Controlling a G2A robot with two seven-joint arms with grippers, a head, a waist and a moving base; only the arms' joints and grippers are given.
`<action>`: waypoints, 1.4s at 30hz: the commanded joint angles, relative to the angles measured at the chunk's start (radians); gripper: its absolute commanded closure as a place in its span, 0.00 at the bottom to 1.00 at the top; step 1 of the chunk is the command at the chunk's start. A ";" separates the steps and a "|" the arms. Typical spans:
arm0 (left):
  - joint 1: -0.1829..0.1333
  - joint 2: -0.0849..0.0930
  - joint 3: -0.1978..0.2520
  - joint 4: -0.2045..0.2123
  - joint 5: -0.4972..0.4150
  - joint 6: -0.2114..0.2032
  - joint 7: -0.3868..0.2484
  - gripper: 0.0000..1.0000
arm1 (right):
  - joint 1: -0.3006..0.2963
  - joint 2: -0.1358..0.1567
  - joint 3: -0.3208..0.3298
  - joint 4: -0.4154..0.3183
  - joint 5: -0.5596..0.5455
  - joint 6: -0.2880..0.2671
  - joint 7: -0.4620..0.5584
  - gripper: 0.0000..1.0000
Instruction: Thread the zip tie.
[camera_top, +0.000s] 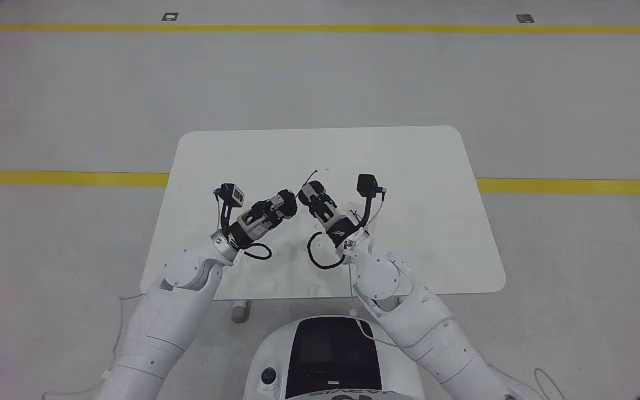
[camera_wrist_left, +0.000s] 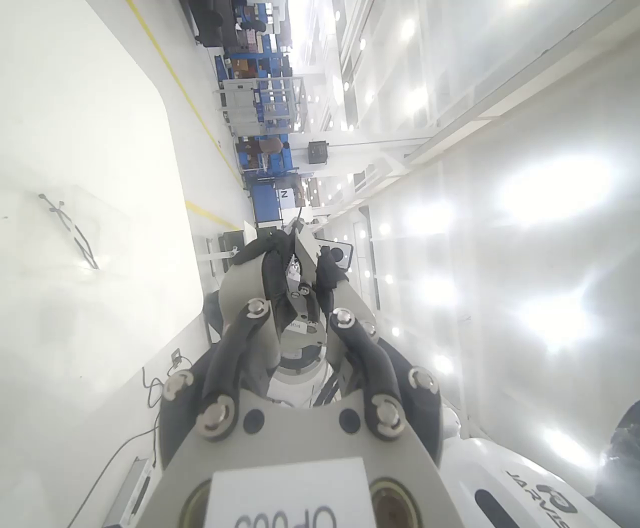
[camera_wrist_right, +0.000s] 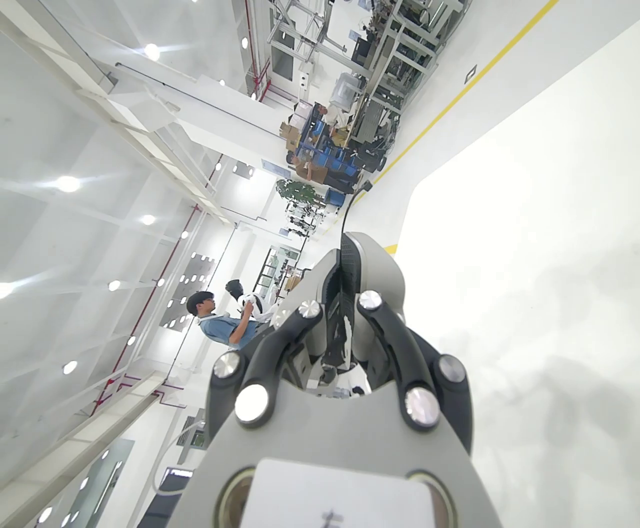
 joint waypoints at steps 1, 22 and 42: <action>-0.001 0.000 0.001 0.001 0.003 0.000 0.000 0.84 | -0.001 -0.001 0.002 0.000 -0.002 -0.001 0.002 1.00; -0.016 -0.001 0.004 0.027 -0.004 0.000 -0.020 1.00 | 0.001 -0.016 0.010 0.012 -0.001 0.011 0.003 0.30; -0.002 0.026 -0.068 0.032 0.001 0.013 -0.162 1.00 | 0.019 -0.007 0.058 -0.016 -0.031 0.032 0.139 0.00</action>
